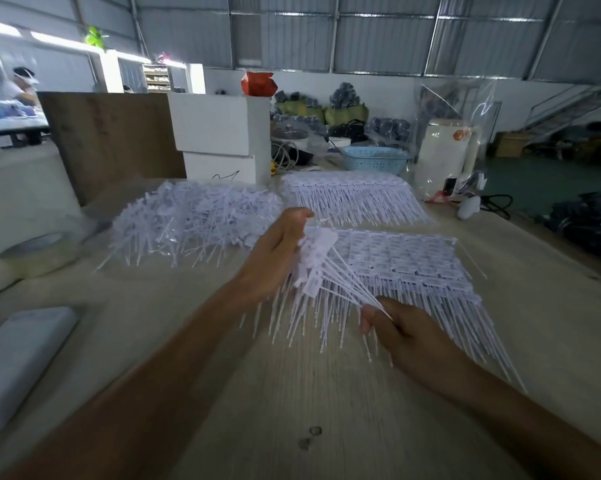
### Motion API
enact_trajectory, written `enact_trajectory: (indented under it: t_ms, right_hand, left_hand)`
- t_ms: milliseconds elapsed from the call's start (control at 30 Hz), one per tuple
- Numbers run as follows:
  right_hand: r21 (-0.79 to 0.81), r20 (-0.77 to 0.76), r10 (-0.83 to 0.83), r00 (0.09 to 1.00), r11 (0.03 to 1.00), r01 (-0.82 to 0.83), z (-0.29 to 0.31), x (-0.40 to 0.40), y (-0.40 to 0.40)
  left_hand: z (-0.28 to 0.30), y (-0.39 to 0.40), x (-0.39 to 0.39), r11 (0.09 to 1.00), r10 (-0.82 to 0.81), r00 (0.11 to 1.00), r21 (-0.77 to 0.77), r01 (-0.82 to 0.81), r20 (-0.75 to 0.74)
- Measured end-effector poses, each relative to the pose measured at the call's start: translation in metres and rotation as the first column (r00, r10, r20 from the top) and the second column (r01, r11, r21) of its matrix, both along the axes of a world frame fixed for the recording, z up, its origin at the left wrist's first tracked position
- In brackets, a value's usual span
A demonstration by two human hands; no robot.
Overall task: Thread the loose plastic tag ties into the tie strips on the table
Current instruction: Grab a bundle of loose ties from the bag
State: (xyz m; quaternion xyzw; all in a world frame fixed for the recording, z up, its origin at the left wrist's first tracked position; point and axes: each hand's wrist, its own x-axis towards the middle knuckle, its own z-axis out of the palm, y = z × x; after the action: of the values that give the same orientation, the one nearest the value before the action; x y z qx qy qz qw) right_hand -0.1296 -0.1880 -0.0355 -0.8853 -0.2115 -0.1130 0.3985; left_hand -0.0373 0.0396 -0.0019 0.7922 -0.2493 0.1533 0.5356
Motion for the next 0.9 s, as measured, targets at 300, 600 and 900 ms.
enact_trajectory:
  t_ms: [300,600,900]
  right_hand:
    - [0.146,-0.150,0.049,0.987,0.989,-0.027,0.003,0.001,0.010]
    - [0.184,-0.404,0.205,0.892,0.973,-0.141,0.013,0.000,0.066]
    - [0.410,-0.697,0.352,0.625,0.910,-0.056,0.023,0.026,0.146]
  left_hand:
    - [-0.035,0.169,0.032,0.389,0.576,0.692,0.599,-0.700,0.435]
    - [-0.042,0.175,0.055,0.510,0.638,0.730,0.576,-0.639,0.245]
    - [0.012,0.176,0.068,0.589,0.715,0.548,0.048,-0.806,0.433]
